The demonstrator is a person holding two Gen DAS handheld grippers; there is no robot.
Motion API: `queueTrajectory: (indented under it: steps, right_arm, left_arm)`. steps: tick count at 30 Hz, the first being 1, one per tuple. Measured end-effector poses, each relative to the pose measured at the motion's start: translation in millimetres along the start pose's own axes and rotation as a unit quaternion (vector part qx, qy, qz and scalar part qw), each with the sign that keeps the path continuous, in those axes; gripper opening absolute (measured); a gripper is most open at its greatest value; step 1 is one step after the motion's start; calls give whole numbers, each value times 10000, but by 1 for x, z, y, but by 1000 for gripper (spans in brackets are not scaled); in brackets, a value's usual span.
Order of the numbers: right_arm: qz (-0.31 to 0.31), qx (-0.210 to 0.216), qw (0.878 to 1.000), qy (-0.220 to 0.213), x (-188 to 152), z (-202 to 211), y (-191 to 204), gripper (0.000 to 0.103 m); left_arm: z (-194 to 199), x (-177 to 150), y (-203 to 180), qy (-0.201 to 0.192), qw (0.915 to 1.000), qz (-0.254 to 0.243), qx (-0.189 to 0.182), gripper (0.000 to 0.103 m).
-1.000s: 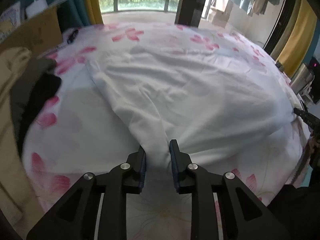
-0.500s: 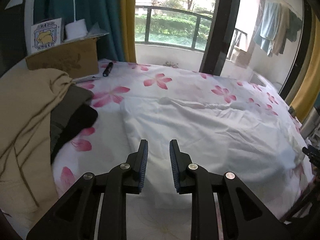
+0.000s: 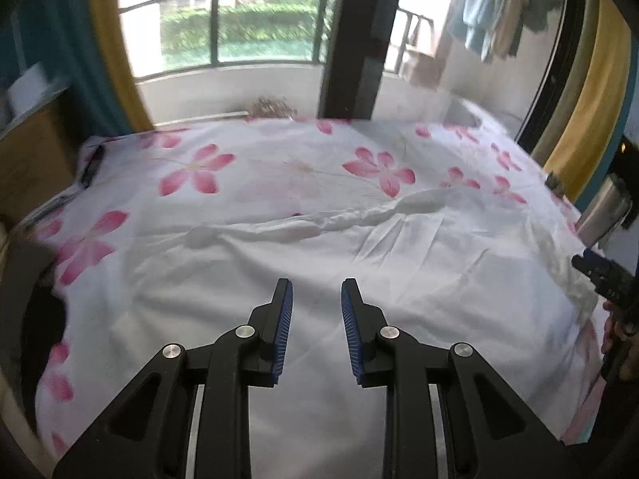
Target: Fold large clothes
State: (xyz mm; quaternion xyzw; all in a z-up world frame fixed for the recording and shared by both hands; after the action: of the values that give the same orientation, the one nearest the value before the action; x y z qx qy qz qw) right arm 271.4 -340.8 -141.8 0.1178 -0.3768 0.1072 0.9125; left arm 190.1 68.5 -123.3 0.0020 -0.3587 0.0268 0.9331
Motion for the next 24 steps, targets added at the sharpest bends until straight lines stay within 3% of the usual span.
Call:
queueTrajectory:
  steps: [6,14,18,24]
  right_arm:
    - [-79,103,9999,-50,13,-10,9,77]
    - [13,127,9998,121,21,-26,19,77]
    - [67,90,9998,156,28,-32,21,77]
    - [153,106,9996,210,32,-41,29,77]
  left_arm:
    - [-64,15,-11,644,9975,-261,-118,27]
    - [-105,30,-10,999,9929,-637,-82,27]
    - [-114,40,-4,918,9935,-661,-132,49]
    - [-128,55,4,878,9924,-841,190,52]
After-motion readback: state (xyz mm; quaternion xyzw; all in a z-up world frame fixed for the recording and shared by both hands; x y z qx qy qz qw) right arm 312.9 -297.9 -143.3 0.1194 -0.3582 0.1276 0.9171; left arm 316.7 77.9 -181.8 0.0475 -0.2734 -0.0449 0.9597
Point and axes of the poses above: each gripper's, at about its wrist camera, not at the fingertips, and z roughly against the way its jaws point, y to its left, x to its top, the point moved 7 cm from there along -z, roughly the way its jaws point, and after that the axes turned 9 degrees about -z, right-handed, at the moved point
